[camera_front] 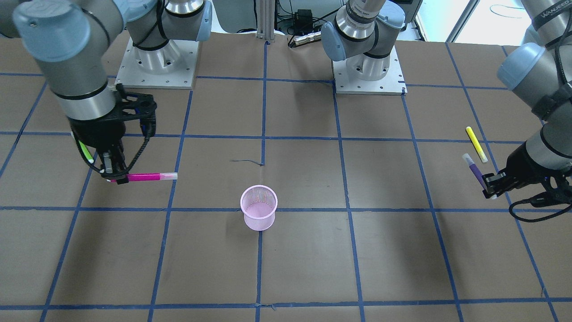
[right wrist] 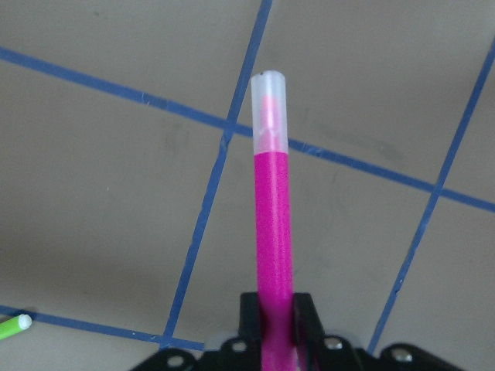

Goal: Insert purple and pink pens into pink cup

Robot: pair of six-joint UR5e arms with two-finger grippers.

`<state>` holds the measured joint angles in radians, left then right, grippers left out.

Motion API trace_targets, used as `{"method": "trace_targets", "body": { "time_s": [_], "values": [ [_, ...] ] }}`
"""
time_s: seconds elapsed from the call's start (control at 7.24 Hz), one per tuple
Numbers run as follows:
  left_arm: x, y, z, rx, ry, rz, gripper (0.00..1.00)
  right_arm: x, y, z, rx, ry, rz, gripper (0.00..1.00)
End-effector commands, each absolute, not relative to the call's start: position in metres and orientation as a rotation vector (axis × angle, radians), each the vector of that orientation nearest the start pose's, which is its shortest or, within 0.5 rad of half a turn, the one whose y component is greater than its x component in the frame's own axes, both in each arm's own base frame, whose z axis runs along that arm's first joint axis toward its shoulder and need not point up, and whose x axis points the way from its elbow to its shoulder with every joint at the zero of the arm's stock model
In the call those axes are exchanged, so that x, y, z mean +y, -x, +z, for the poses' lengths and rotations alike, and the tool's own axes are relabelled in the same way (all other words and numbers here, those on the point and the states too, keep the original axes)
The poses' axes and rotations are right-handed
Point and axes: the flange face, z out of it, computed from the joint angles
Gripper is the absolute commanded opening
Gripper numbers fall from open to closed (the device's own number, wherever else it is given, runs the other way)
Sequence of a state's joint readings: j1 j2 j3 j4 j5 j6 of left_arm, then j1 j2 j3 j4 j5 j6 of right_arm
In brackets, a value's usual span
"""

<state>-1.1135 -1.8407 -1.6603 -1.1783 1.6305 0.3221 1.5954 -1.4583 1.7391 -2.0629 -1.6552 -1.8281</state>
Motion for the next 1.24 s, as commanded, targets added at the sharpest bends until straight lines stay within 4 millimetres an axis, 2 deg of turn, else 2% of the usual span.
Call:
{"method": "trace_targets", "body": {
  "time_s": [0.0,0.14,0.28,0.41,0.55,0.83,0.97,1.11],
  "values": [
    [-0.580,-0.140,0.339,3.066,0.200,-0.016,0.00,-0.542,-0.234,0.403,2.269,2.552,-0.134,0.14],
    [-0.580,-0.141,0.338,3.066,0.202,-0.015,0.00,-0.545,-0.276,0.396,2.295,2.621,-0.070,0.14],
    [-0.580,-0.139,0.337,3.068,0.199,-0.014,0.00,-0.547,-0.307,0.380,2.326,2.676,0.022,0.13],
    [-0.579,-0.139,0.336,3.071,0.199,-0.011,0.00,-0.544,-0.326,0.362,2.334,2.672,0.056,0.13],
    [-0.579,-0.140,0.337,3.069,0.199,-0.012,0.00,-0.542,-0.335,0.349,2.366,2.716,0.147,0.13],
    [-0.580,-0.139,0.337,3.069,0.197,-0.012,0.00,-0.524,-0.380,0.309,2.367,2.814,0.277,0.13],
    [-0.579,-0.140,0.338,3.067,0.197,-0.013,0.00,-0.516,-0.389,0.300,2.353,2.826,0.294,0.13],
    [-0.579,-0.140,0.335,3.070,0.197,-0.010,0.00,-0.515,-0.390,0.298,2.348,2.824,0.299,0.13]
  ]
}}
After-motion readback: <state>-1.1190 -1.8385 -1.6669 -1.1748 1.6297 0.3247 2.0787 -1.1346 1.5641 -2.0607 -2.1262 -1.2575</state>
